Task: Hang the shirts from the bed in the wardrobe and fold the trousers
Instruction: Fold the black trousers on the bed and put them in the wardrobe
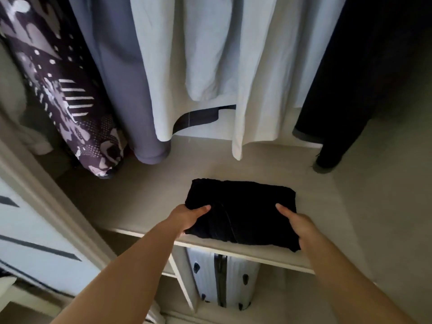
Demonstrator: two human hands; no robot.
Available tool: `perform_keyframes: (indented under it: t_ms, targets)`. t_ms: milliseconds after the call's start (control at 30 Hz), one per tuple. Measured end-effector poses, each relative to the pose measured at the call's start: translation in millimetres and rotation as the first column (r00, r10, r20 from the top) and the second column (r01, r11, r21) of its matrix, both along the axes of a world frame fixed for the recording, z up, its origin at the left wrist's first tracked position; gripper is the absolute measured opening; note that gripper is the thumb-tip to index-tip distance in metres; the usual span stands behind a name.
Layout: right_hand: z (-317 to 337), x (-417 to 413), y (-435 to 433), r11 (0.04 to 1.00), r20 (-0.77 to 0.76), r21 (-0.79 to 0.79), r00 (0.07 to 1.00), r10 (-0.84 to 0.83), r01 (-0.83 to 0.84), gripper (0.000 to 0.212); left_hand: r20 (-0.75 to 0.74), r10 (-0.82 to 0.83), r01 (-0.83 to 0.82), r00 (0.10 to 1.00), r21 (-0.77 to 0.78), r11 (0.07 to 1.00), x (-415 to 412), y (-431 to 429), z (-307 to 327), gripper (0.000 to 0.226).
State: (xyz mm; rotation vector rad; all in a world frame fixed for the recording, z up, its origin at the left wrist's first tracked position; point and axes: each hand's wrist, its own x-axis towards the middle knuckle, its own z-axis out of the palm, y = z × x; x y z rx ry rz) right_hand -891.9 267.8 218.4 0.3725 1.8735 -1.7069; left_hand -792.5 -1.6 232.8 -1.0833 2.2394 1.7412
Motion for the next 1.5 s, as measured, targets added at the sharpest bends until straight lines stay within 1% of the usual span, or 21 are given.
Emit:
perform_keyframes:
  t_ms: [67,133,167,200,233,267,300,333,367,400,500,567,633,767,900,1000,1133,1267,1367,1433,1500]
  targets:
    - [-1.2,-5.4,0.8,0.988,-0.065,0.123,0.994,-0.086,0.093,0.079,0.006,-0.017,0.017,1.000,-0.198,0.980,-16.4,7.7,2.1,0.078]
    - [-0.8,-4.4,-0.5,0.913,-0.335,0.338,0.936,-0.109,0.228,0.071,0.055,-0.034,0.055,0.998,-0.464,0.884,-25.5,18.3,5.1,0.081]
    - [0.8,0.3,-1.8,0.850,-0.526,0.435,0.850,-0.029,0.298,0.066,0.069,-0.088,0.112,0.994,-0.593,0.798,-25.4,23.8,5.7,0.081]
    - [3.1,8.4,-4.3,0.783,-0.695,0.507,0.708,0.123,0.361,0.062,0.086,-0.191,0.195,0.978,-0.712,0.674,-22.9,27.8,4.2,0.081]
    - [6.2,17.2,-7.8,0.731,-0.782,0.560,0.541,0.311,0.390,0.057,0.120,-0.323,0.282,0.939,-0.806,0.520,-20.2,30.7,1.4,0.081]
    - [8.4,24.9,-12.0,0.686,-0.771,0.630,0.401,0.495,0.365,0.055,0.175,-0.452,0.358,0.874,-0.862,0.358,-17.7,31.8,-2.1,0.085]
    - [9.8,31.7,-16.9,0.614,-0.680,0.733,0.321,0.659,0.292,0.058,0.249,-0.552,0.421,0.796,-0.882,0.210,-15.2,31.6,-5.5,0.089]
    - [9.6,37.0,-21.2,0.510,-0.548,0.837,0.295,0.783,0.199,0.065,0.319,-0.607,0.470,0.728,-0.877,0.103,-14.3,30.1,-9.7,0.091]
    - [7.9,40.4,-24.0,0.407,-0.423,0.906,0.298,0.855,0.119,0.071,0.365,-0.634,0.501,0.682,-0.864,0.041,-13.9,27.9,-15.1,0.089]
    - [4.6,41.8,-25.5,0.357,-0.370,0.929,0.290,0.883,0.101,0.076,0.394,-0.647,0.522,0.653,-0.853,0.008,-13.8,25.2,-21.3,0.087]
    - [-0.3,44.3,-26.0,0.322,-0.350,0.936,0.276,0.895,0.141,0.083,0.408,-0.657,0.498,0.634,-0.865,-0.058,-15.3,20.1,-34.4,0.093]
    - [-3.9,40.2,-24.3,0.324,-0.367,0.927,0.279,0.887,0.189,0.086,0.400,-0.661,0.470,0.635,-0.879,-0.081,-21.3,21.0,-38.6,0.095]
    - [-7.1,33.4,-21.8,0.307,-0.348,0.936,0.310,0.885,0.173,0.089,0.388,-0.671,0.456,0.632,-0.886,-0.083,-33.7,24.1,-38.2,0.098]
    - [-9.5,14.3,-11.4,0.195,-0.220,0.975,0.358,0.908,0.106,0.095,0.386,-0.679,0.483,0.624,-0.874,-0.053,-59.3,38.4,-33.4,0.102]
    - [-4.6,-3.8,0.8,0.145,-0.206,0.973,0.385,0.899,0.181,0.079,0.364,-0.671,0.453,0.646,-0.890,-0.046,-82.8,57.4,-31.8,0.095]
    - [-5.7,-17.4,8.8,0.130,-0.265,0.943,0.459,0.848,0.305,0.071,0.299,-0.659,0.408,0.690,-0.913,0.012,-104.3,77.8,-31.9,0.088]
    - [-14.4,-35.7,16.0,0.093,-0.307,0.922,0.563,0.768,0.376,0.072,0.178,-0.656,0.332,0.733,-0.936,0.117,-130.7,104.6,-36.3,0.077]
    - [-22.0,-64.7,25.1,0.112,-0.326,0.926,0.614,0.719,0.361,0.073,0.149,-0.649,0.313,0.746,-0.939,0.145,-161.7,121.5,-42.4,0.074]
    - [-24.7,-89.6,32.5,0.128,-0.293,0.950,0.672,0.680,0.285,0.077,0.165,-0.638,0.319,0.752,-0.938,0.134,-183.6,133.3,-45.1,0.073]
    - [-24.3,-106.5,39.4,0.181,-0.298,0.954,0.679,0.671,0.240,0.080,0.173,-0.638,0.328,0.751,-0.936,0.132,-197.5,138.7,-46.5,0.073]
    - [-23.8,-121.7,45.9,0.284,-0.352,0.935,0.657,0.667,0.212,0.088,0.185,-0.642,0.337,0.744,-0.933,0.122,-211.5,143.2,-47.5,0.073]
